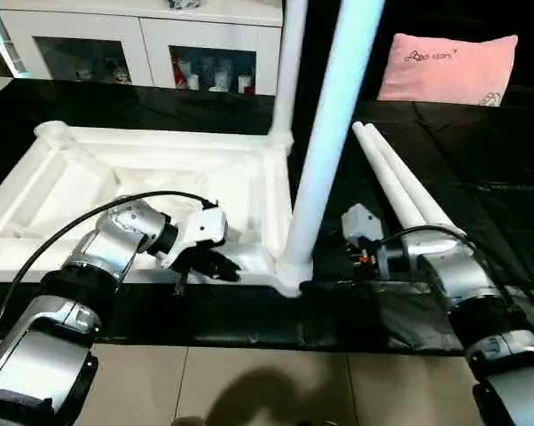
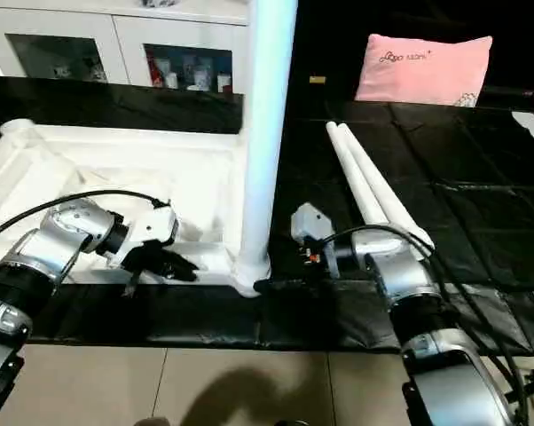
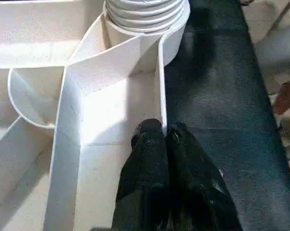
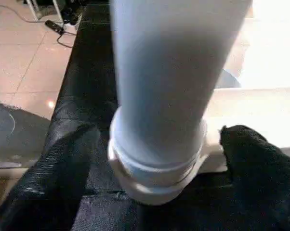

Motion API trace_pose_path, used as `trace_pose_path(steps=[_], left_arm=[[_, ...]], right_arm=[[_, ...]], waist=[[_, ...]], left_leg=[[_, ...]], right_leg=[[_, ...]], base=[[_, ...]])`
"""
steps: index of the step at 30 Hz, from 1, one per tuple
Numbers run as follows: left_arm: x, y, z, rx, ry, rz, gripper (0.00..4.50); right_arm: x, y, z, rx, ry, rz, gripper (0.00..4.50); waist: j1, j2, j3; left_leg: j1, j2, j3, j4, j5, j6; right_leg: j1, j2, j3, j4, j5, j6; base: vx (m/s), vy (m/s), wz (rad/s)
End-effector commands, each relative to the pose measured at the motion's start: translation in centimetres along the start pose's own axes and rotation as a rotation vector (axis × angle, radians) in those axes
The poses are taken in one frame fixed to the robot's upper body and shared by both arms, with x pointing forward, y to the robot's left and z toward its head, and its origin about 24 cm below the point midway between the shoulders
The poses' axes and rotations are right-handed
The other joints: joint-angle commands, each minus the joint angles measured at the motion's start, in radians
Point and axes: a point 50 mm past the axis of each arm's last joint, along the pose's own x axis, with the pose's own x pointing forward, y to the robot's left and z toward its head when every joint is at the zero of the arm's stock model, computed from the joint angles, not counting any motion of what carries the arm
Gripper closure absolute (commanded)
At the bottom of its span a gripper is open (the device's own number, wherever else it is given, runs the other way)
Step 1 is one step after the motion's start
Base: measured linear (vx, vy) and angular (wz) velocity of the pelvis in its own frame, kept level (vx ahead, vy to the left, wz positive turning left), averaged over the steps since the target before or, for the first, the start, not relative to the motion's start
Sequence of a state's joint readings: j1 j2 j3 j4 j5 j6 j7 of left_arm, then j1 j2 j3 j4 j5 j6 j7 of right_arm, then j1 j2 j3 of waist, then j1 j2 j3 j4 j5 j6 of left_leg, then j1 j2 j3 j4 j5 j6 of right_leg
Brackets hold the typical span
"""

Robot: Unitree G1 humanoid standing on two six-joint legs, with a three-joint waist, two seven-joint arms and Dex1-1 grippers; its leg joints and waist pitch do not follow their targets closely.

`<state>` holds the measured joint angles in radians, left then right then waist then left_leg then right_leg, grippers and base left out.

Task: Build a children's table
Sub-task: Rotate leg to tighten

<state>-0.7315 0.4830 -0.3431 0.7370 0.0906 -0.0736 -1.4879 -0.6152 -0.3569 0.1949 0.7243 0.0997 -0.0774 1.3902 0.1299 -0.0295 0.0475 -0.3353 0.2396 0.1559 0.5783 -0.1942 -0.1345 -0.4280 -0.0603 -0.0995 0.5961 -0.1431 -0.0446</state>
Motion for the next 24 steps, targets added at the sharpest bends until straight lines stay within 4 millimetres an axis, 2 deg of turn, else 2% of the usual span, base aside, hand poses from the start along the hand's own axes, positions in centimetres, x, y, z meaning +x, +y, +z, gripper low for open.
trace_pose_path(steps=[1,6,15,22,23,24], left_arm=[[1.06,-0.60,0.29,0.046,0.026,-0.083,4.50],[1.20,-0.61,0.35,0.052,0.029,-0.085,4.50],[1.21,-0.63,0.24,0.046,0.034,-0.085,4.50],[1.28,-0.62,0.23,0.035,0.023,-0.073,4.50],[1.42,-0.35,0.40,0.010,0.006,-0.044,4.50],[1.52,-0.15,0.51,-0.008,-0.007,-0.022,4.50]], right_arm=[[-0.05,-0.12,0.40,-0.015,-0.001,0.025,0.54],[0.07,0.07,0.42,-0.012,-0.011,0.048,0.96],[0.27,0.39,0.15,-0.009,-0.015,0.067,1.67],[0.43,0.60,0.00,0.005,-0.026,0.069,1.76],[0.54,0.61,-0.11,0.026,-0.031,0.055,1.76],[0.61,0.62,-0.20,0.041,-0.034,0.045,1.76]], waist=[[-0.003,-0.001,-0.069],[0.005,-0.001,-0.070],[0.006,-0.001,-0.071],[0.006,0.000,-0.072],[0.006,0.003,-0.072],[0.007,0.002,-0.072]], left_leg=[[-0.010,-0.007,0.024,-0.057,-0.137,0.065],[-0.009,-0.008,0.025,-0.056,-0.136,0.064],[-0.011,-0.010,0.024,-0.054,-0.124,0.062],[-0.011,-0.010,0.024,-0.054,-0.124,0.062],[-0.011,-0.009,0.024,-0.054,-0.121,0.061],[-0.010,-0.010,0.025,-0.054,-0.121,0.062]], right_leg=[[0.075,-0.067,0.049,-0.059,-0.275,-0.164],[0.075,-0.065,0.049,-0.059,-0.276,-0.156],[0.077,-0.064,0.048,-0.058,-0.273,-0.149],[0.076,-0.063,0.048,-0.056,-0.262,-0.154],[0.077,-0.063,0.049,-0.055,-0.251,-0.158],[0.076,-0.063,0.048,-0.056,-0.249,-0.160]], base=[[0.000,0.000,0.00],[0.000,0.000,0.00],[0.000,0.000,0.00],[0.000,0.000,0.00],[0.000,0.000,0.00],[0.000,0.000,0.00]])
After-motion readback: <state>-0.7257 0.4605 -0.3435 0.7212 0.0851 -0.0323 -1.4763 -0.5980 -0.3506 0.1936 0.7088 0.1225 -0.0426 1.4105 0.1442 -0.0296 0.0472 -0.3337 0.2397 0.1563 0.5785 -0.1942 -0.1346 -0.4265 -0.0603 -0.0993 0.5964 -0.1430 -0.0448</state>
